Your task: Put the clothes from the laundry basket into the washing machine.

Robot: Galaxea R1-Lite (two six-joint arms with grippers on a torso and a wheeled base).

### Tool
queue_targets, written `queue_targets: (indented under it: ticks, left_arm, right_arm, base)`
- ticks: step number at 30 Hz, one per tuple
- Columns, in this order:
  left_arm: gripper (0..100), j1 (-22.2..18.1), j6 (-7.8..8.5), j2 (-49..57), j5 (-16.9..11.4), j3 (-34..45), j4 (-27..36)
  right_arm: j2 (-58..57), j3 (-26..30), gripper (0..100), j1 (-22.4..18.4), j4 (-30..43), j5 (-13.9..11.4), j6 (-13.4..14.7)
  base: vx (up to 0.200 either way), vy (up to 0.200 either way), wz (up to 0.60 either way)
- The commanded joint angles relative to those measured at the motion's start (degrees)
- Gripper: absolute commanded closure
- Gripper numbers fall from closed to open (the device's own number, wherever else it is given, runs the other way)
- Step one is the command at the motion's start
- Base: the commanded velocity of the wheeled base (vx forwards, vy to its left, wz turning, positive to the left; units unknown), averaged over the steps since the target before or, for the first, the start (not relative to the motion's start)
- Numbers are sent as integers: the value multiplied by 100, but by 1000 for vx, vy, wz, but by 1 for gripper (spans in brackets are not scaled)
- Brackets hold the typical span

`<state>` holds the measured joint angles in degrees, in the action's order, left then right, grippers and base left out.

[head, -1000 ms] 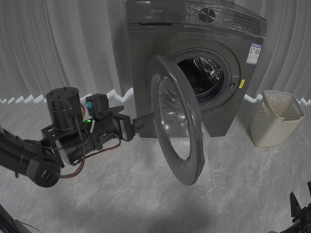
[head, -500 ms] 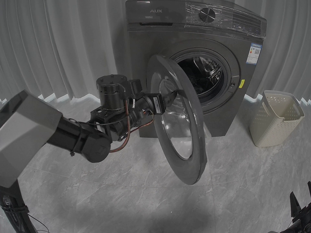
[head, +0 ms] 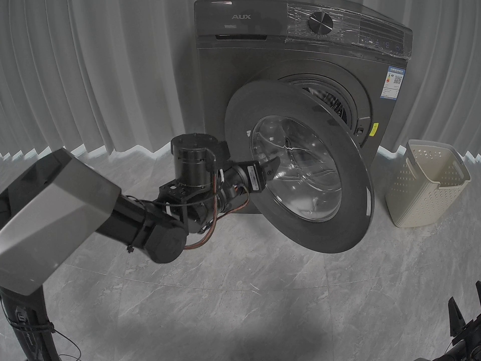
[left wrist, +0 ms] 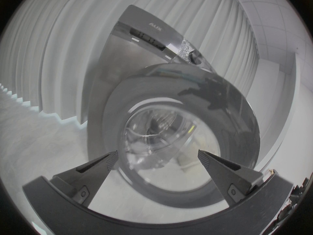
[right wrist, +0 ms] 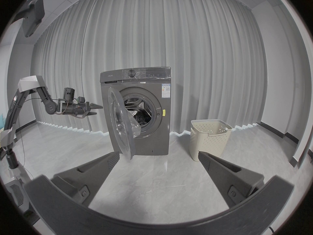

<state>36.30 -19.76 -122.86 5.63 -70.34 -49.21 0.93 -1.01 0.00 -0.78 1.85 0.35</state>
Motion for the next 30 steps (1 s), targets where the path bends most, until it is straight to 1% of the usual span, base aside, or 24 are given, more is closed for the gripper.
queue_targets:
  ticks: [1, 3, 5, 7, 8, 9, 11, 13, 14, 15, 16, 18, 20, 23, 24, 26, 27, 28, 29, 30]
  left_arm:
    - [0, 149, 253, 1967, 193, 2191, 8]
    - [0, 193, 447, 2811, 324, 2947, 61]
    - [0, 202, 605, 3567, 439, 3597, 87]
    - [0, 184, 772, 4244, 500, 4090, 131]
    - [0, 140, 904, 4683, 544, 4371, 210]
    - [0, 131, 1001, 4964, 571, 4547, 290]
    - [0, 96, 1291, 5799, 615, 5039, 562]
    - [0, -124, 1510, 6379, 579, 5434, 729]
    - [0, -264, 1589, 6590, 553, 5610, 773]
    - [0, -343, 1625, 6687, 544, 5689, 782]
    - [0, -572, 1739, 6968, 527, 5874, 790]
    - [0, -888, 1765, 7408, 518, 6058, 834]
    - [0, -1117, 1783, 7794, 527, 6208, 922]
    - [0, -1600, 1792, 8427, 509, 6340, 1221]
    - [0, -1820, 1783, 8735, 500, 6419, 1397]
    - [0, -2048, 1783, 9166, 430, 6542, 1643]
    - [0, -2224, 1783, 9438, 360, 6603, 1801]
    - [0, -2286, 1783, 9535, 342, 6630, 1854]
    - [0, -2532, 1783, 9842, 263, 6735, 2047]
    - [0, -2664, 1783, 10018, 219, 6797, 2179]
  right_arm:
    - [-93, 101, 0, 0, -1, -1, 0]
    - [-93, 101, 0, 0, -1, -1, 0]
    - [-93, 101, 0, 0, -1, -1, 0]
    - [-93, 101, 0, 0, -1, -1, -9]
    - [-93, 101, 0, 0, -1, -1, 0]
    - [-93, 101, 0, 0, -1, -1, 0]
    - [-93, 101, 0, 0, -1, -1, 0]
    - [-93, 101, 0, 0, 8, -1, -9]
    - [-93, 101, 0, -9, 16, -10, -27]
    - [-93, 101, 0, -18, 16, -10, -27]
    - [-93, 101, 0, -26, -1, -10, -27]
    - [-93, 101, 0, 0, -1, -1, 9]
    - [-93, 101, 0, 0, 16, 34, 17]
    - [-93, 101, 0, 0, 8, -18, -18]
    - [-93, 101, 0, 0, -1, -18, -18]
    - [-93, 101, 0, 0, 8, -18, -18]
    - [-93, 101, 0, 0, -1, -18, -18]
    - [-93, 101, 0, 0, -1, -18, -18]
    - [-93, 101, 0, 0, -1, -18, -18]
    - [-93, 101, 0, 0, -1, -18, 0]
  base:
    - [0, 0, 0]
    - [0, 0, 0]
    - [0, 0, 0]
    - [0, 0, 0]
    - [0, 0, 0]
    - [0, 0, 0]
    - [0, 0, 0]
    - [0, 0, 0]
    - [0, 0, 0]
    - [0, 0, 0]
    - [0, 0, 0]
    - [0, 0, 0]
    - [0, 0, 0]
    - [0, 0, 0]
    - [0, 0, 0]
    - [0, 0, 0]
    - [0, 0, 0]
    - [0, 0, 0]
    - [0, 0, 0]
    - [0, 0, 0]
